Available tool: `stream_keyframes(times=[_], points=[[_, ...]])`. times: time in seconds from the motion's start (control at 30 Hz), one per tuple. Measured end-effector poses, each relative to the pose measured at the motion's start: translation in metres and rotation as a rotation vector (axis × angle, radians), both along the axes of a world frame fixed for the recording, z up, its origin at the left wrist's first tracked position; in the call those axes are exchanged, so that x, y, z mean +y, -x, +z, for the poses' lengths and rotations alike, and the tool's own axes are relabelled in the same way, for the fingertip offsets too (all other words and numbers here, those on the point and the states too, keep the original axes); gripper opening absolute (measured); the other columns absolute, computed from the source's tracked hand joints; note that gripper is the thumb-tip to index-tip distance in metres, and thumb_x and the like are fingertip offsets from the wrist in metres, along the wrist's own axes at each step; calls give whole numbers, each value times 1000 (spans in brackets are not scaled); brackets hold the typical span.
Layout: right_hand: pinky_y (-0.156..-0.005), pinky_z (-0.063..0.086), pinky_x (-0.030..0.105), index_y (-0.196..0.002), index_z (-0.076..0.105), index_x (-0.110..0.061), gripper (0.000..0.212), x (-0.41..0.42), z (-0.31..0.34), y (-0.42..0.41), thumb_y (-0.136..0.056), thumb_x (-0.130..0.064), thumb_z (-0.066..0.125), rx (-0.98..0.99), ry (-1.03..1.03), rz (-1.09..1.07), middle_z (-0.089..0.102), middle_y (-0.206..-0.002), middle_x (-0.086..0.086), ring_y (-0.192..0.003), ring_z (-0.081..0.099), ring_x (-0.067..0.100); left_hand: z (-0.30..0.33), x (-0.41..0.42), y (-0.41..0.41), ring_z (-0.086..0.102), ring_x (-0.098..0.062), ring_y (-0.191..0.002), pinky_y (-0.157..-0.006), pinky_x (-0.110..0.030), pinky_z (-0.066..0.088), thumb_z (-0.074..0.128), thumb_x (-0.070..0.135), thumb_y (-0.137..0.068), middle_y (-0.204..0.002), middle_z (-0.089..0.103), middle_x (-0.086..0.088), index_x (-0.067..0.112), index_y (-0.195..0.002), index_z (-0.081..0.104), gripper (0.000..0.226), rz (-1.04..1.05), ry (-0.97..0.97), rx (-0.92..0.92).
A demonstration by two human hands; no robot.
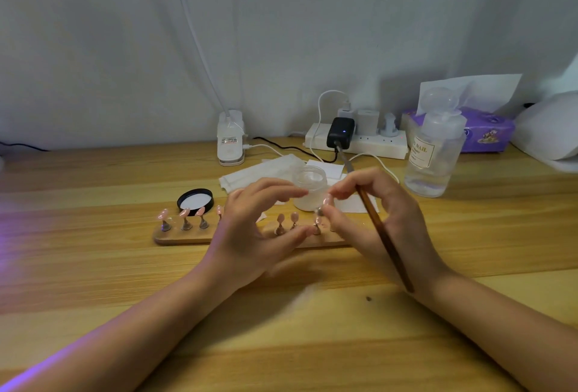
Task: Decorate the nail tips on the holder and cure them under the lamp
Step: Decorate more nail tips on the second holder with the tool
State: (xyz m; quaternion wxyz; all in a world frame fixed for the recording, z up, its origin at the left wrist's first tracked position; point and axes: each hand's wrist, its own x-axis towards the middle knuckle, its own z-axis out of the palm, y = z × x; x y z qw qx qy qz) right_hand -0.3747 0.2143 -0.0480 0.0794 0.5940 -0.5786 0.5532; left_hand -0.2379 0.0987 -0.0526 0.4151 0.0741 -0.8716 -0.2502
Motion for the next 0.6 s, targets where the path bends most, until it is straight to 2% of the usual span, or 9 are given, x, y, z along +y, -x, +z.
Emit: stream_keyframes(times=[0.07,0.13,0.2,0.23,0.27,0.33,0.4,0.6], points=[[-75,45,12,-87,55,-21,21,4,5,10,-76,-15,72,-56,-33,-16,61,-84,-10,-83,57,0,-1,0,-1,52,1,-98,-91,-45,43,75,45,-66,-111,53,21,30,-116,49,58,46,13,-67],[-81,46,23,-86,54,-25,23,7,9,19,-75,-17,72,-32,-105,-46,61,-85,-11,-85,57,0,-3,-1,-2,47,8,-99,-98,-28,33,70,50,-65,-112,46,29,36,-121,40,65,87,34,-146],[-86,45,31,-84,54,-26,26,10,10,27,-74,-14,75,31,-185,-64,61,-83,-14,-87,56,-2,-3,-1,-2,41,18,-98,-96,-10,21,59,60,-62,-110,43,32,38,-124,34,70,121,54,-215],[-86,44,31,-83,55,-26,27,11,10,30,-73,-11,75,53,-218,-63,61,-82,-15,-87,56,-4,-3,0,-1,37,21,-99,-93,-5,18,55,63,-61,-109,43,32,38,-125,33,72,134,60,-244],[-85,44,28,-82,54,-27,29,12,10,33,-72,-10,76,70,-246,-63,60,-81,-16,-86,56,-5,-3,0,-1,35,22,-99,-90,-4,16,52,66,-61,-108,43,31,39,-126,32,74,146,67,-270],[-84,44,27,-82,55,-26,28,13,9,37,-71,-10,76,88,-286,-65,60,-82,-17,-85,57,-2,-3,-1,0,37,15,-102,-86,-12,16,49,69,-61,-106,43,31,42,-127,29,74,174,90,-324],[-83,45,28,-83,58,-20,24,13,7,39,-71,-10,75,90,-307,-57,61,-83,-15,-85,58,2,-5,-2,1,41,6,-106,-85,-15,12,56,66,-65,-106,43,30,41,-131,31,75,209,114,-354],[-78,46,20,-85,58,-22,22,13,3,43,-71,-15,74,107,-345,-19,61,-85,-14,-87,57,1,-8,-3,1,40,0,-118,-92,-19,5,55,66,-69,-116,52,25,39,-136,32,76,306,225,-387]])
